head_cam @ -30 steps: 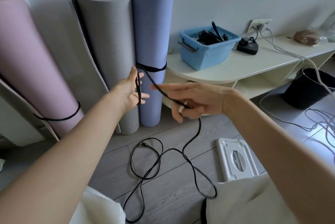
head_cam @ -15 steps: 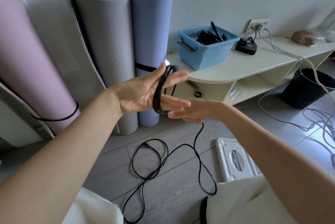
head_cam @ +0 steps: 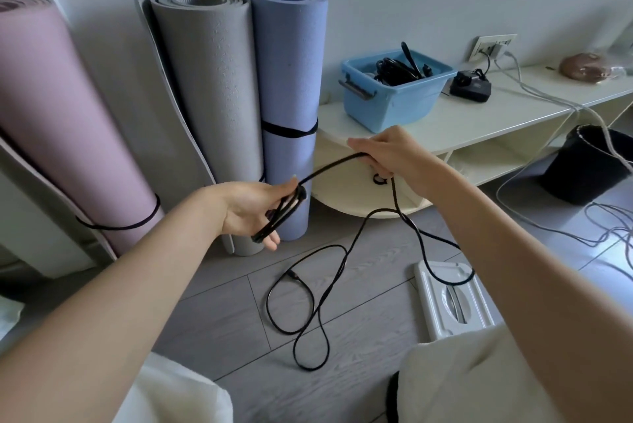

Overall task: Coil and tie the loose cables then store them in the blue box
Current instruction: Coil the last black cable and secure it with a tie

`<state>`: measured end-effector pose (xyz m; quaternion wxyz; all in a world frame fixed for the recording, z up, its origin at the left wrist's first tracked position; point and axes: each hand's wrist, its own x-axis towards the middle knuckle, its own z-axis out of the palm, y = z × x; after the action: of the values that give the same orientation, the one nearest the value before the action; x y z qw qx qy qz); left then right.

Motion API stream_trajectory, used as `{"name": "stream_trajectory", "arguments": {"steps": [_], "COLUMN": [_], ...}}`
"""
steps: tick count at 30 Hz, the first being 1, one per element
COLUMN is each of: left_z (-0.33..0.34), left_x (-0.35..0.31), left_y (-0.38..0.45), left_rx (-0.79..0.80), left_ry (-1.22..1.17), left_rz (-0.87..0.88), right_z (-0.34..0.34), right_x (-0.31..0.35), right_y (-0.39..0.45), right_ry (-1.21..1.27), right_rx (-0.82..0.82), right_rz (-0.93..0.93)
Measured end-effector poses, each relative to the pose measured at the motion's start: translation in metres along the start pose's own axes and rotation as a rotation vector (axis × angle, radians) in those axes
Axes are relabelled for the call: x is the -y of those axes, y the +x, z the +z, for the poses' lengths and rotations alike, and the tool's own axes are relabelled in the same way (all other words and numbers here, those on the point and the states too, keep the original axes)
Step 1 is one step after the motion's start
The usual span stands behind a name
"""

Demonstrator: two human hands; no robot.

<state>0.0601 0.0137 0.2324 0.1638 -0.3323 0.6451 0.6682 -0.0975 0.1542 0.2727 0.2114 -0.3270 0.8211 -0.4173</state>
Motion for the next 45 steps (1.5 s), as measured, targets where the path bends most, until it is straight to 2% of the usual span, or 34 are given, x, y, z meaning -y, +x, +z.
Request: {"name": "stream_trajectory", "arguments": {"steps": [3, 6, 9, 12, 14, 16, 18, 20, 22, 25, 27, 29, 31, 35, 37, 41, 43, 45], "left_z": [0.003, 0.003, -0.001, -0.006, -0.004, 0.004, 0.012, 0.015, 0.018, 0.02, 0.022, 0.022, 0.018, 0.004, -0.001, 0.0, -0.003, -0.012], "left_x": [-0.005, -0.014, -0.028, -0.039, -0.046, -0.052, -0.054, -0.054, -0.048, -0.029, -0.014, -0.002, 0.005, 0.011, 0.01, 0.003, -0.002, -0.008], "left_y": [0.005, 0.008, 0.005, 0.002, -0.003, -0.008, -0.012, -0.015, -0.022, -0.024, -0.019, -0.018, -0.019, -0.012, -0.009, -0.002, 0.003, 0.006], "left_rx": [-0.246, -0.439, -0.473, -0.461, -0.368, -0.201, -0.013, 0.146, 0.348, 0.733, 0.841, 0.759, 0.603, 0.159, -0.056, -0.318, -0.451, -0.571], "left_ry": [-0.122, -0.332, -0.597, -0.78, -0.843, -0.88, -0.881, -0.739, -0.493, -0.168, 0.007, 0.184, 0.312, 0.243, 0.114, -0.147, -0.261, -0.363], "left_rz": [0.079, 0.181, 0.262, 0.393, 0.532, 0.669, 0.717, 0.709, 0.657, 0.442, 0.254, 0.114, 0.017, -0.072, -0.043, 0.135, 0.262, 0.36], "right_z": [-0.002, -0.005, -0.003, 0.003, 0.01, 0.022, 0.034, 0.039, 0.039, 0.035, 0.028, 0.018, 0.008, -0.004, -0.004, -0.002, -0.001, -0.003], "right_x": [0.011, 0.016, 0.015, 0.011, 0.006, 0.001, -0.007, -0.014, -0.021, -0.027, -0.028, -0.027, -0.026, -0.021, -0.017, -0.006, 0.001, 0.008], "right_y": [-0.009, -0.018, -0.027, -0.03, -0.03, -0.03, -0.027, -0.025, -0.02, -0.013, -0.009, -0.006, -0.002, 0.002, 0.002, 0.004, 0.001, -0.006], "right_ry": [0.184, 0.286, 0.312, 0.249, 0.208, 0.098, -0.073, -0.178, -0.27, -0.579, -0.684, -0.712, -0.692, -0.582, -0.499, -0.339, -0.241, -0.089], "right_rx": [0.242, 0.549, 0.863, 1.006, 1.032, 1.054, 1.012, 0.926, 0.821, 0.657, 0.524, 0.381, 0.242, 0.007, -0.068, -0.151, -0.127, -0.011], "right_rz": [-0.089, -0.079, -0.025, 0.002, 0.034, 0.07, 0.1, 0.112, 0.096, -0.013, -0.057, -0.099, -0.127, -0.149, -0.187, -0.218, -0.228, -0.251]}}
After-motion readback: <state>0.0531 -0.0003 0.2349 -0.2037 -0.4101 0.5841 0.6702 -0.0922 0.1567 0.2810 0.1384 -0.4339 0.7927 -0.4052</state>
